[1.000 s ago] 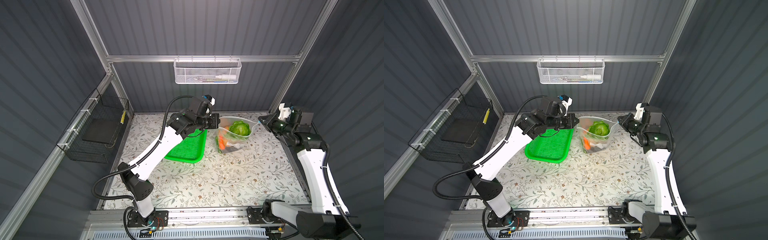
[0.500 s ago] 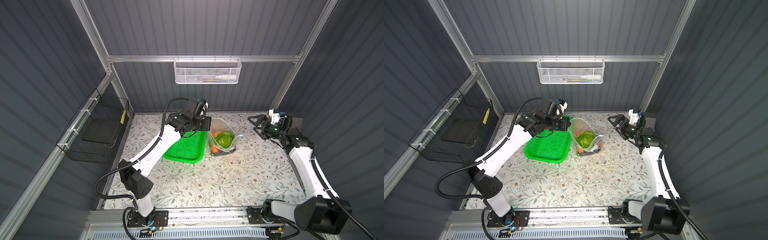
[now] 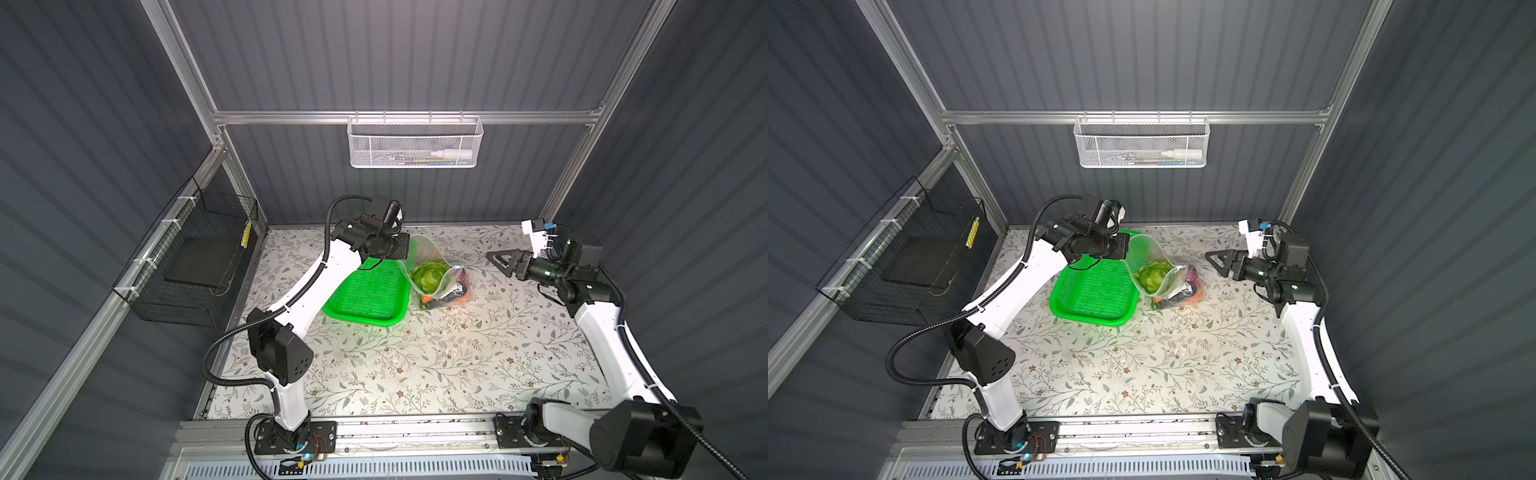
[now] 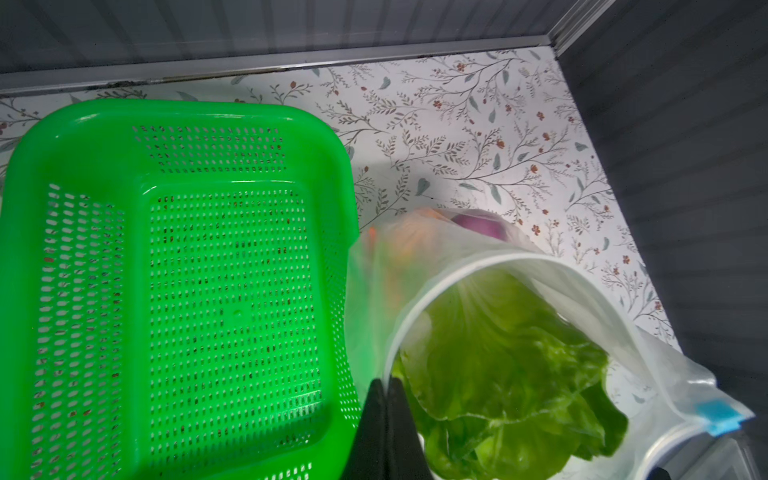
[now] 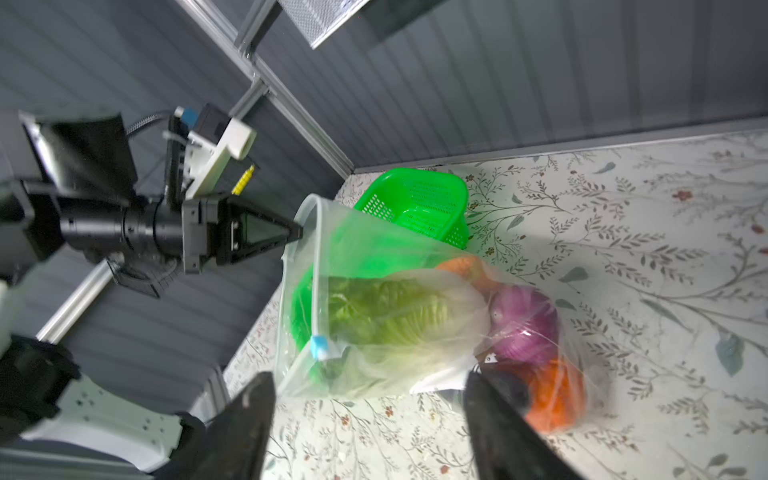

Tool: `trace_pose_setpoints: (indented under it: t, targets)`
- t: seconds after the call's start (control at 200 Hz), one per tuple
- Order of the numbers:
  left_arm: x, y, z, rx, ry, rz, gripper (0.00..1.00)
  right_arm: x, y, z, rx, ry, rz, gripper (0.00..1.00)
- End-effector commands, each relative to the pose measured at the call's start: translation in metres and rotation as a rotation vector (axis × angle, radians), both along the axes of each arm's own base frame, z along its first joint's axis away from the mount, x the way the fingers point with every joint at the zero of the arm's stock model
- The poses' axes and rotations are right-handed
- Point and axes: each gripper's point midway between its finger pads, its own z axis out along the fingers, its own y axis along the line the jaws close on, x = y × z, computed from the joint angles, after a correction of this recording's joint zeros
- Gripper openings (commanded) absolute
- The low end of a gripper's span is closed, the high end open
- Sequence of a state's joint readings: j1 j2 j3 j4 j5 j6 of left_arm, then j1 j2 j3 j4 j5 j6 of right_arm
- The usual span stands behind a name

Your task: Place the food in the zip-top bag and seal the zipper

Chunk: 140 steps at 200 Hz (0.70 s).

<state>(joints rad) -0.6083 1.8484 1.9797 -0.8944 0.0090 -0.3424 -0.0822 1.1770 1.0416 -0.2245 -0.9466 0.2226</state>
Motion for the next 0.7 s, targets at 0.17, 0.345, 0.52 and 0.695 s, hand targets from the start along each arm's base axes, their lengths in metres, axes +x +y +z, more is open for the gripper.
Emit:
trace_pose_setpoints:
  t: [0.17, 0.345, 0.52, 0.695]
  targets:
    - [0.011, 0.004, 0.007, 0.006, -0.021, -0.028, 0.0, -0.005, 0.028, -0.013, -0.149, -0.171, 0.102, 0.41]
    - [0.011, 0.002, 0.01, -0.006, -0.031, -0.031, 0.0, -0.021, 0.054, -0.018, -0.251, -0.356, 0.248, 0.5]
    - [0.009, 0.0, 0.006, -0.023, -0.023, -0.035, 0.0, -0.015, 0.055, -0.021, -0.292, -0.463, 0.262, 0.48]
    - [0.007, -0.001, 0.004, -0.032, -0.009, -0.041, 0.0, -0.003, 0.058, -0.023, -0.306, -0.524, 0.28, 0.43]
